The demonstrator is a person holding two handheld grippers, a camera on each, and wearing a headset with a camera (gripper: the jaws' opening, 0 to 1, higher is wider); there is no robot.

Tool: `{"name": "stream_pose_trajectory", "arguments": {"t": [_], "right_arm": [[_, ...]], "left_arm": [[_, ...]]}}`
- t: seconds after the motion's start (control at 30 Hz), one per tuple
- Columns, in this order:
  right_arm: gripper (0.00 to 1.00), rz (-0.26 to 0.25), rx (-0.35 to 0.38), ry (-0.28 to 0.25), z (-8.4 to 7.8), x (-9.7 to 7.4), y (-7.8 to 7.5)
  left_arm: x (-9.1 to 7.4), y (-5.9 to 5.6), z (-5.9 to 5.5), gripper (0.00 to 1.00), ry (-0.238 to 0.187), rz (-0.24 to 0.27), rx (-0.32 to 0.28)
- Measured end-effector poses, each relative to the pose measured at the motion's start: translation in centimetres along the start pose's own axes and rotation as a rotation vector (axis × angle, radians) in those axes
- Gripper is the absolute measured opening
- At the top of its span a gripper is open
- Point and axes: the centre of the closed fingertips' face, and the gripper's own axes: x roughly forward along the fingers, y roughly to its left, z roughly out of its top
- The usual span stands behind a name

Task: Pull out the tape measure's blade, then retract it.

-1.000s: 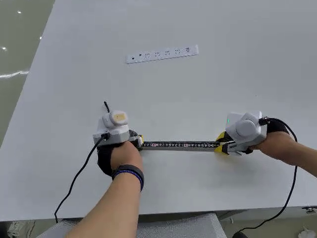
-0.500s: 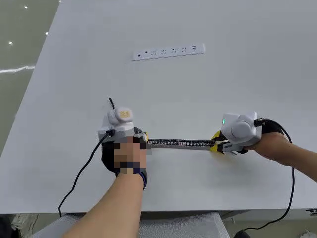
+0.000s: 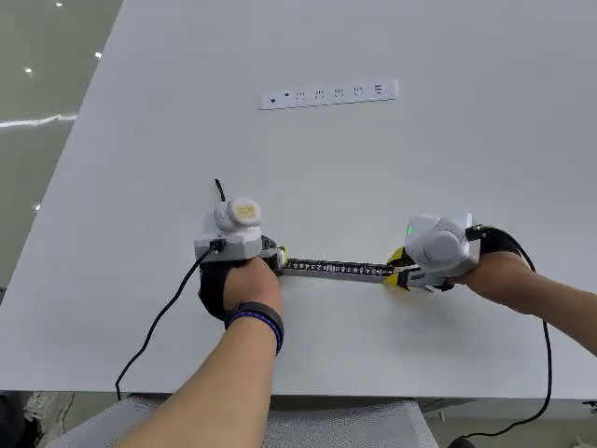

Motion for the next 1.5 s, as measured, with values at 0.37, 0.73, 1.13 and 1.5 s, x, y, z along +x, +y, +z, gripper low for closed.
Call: {"name": "stream_pose_trajectory", "arguments": {"t": [0.37, 0.73, 1.13, 1.5], "right_arm": [[0.15, 0.000, 0.002, 0.008, 0.2, 0.3, -0.1], [0.15, 0.005, 0.006, 0.004, 0.7, 0.8, 0.2], [0.16, 0.025, -0.010, -0.019, 3.3, 2.7, 1.2], [0.16, 0.030, -0.007, -0.024, 4.1, 3.3, 1.2]], "left_arm": [[-0.1, 0.0, 0.0, 0.59, -0.001, -0.006, 0.000], [-0.1, -0.1, -0.1, 0.59, -0.004, -0.017, 0.001], [-0.2, 0.0, -0.1, 0.59, -0.009, -0.037, 0.019], [-0.2, -0.1, -0.1, 0.59, -0.008, -0.045, 0.015]]}}
